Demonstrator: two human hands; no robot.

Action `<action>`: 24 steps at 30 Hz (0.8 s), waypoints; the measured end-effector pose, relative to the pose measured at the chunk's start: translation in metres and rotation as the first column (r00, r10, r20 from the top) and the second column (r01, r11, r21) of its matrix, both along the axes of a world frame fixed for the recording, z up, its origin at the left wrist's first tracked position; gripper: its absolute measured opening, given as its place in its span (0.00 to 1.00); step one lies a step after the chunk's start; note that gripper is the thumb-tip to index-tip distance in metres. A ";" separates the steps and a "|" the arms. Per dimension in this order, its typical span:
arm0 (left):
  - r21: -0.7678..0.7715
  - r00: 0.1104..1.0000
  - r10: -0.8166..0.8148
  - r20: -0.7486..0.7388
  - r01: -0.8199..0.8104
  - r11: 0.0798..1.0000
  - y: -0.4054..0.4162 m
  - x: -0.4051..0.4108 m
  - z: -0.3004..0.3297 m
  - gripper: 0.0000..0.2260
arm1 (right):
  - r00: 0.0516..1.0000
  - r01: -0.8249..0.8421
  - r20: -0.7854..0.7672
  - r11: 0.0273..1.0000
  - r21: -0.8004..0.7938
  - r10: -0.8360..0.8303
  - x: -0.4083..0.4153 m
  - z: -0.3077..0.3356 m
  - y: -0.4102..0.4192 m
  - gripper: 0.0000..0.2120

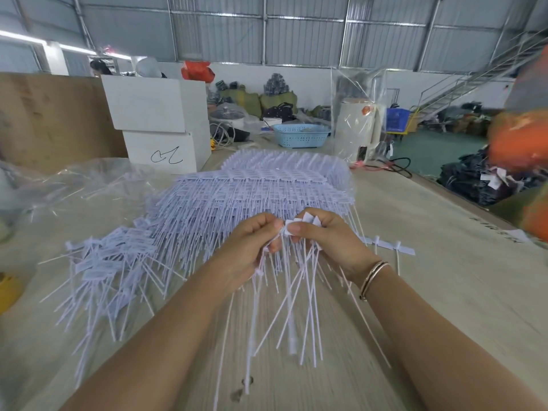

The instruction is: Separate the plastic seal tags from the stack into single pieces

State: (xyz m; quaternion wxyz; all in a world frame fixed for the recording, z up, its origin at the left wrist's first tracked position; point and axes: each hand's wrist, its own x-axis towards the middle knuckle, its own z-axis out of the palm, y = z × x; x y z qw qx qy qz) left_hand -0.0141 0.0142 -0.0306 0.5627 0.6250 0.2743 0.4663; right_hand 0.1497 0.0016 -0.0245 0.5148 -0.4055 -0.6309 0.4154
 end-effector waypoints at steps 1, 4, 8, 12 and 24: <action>-0.027 0.999 -0.020 0.042 0.021 0.999 -0.001 0.001 0.001 0.13 | 0.999 -0.017 -0.029 1.000 0.005 0.017 -0.001 0.000 0.000 0.09; -0.068 0.987 -0.079 0.143 0.089 0.994 -0.005 0.006 0.003 0.12 | 0.980 -0.126 -0.152 0.992 0.024 0.129 -0.001 -0.002 -0.001 0.07; -0.104 0.959 -0.154 0.237 0.182 0.978 -0.008 0.010 0.003 0.08 | 0.957 -0.191 -0.216 0.981 0.029 0.192 -0.003 -0.002 -0.004 0.07; -0.142 0.928 -0.206 0.311 0.260 0.955 -0.006 0.013 0.002 0.11 | 0.918 -0.241 -0.323 0.971 0.007 0.230 -0.006 -0.002 -0.006 0.10; 0.306 0.869 0.179 -0.461 -0.033 0.952 0.003 -0.013 0.006 0.07 | 0.965 -0.017 0.262 0.999 -0.051 0.029 0.008 0.001 -0.003 0.14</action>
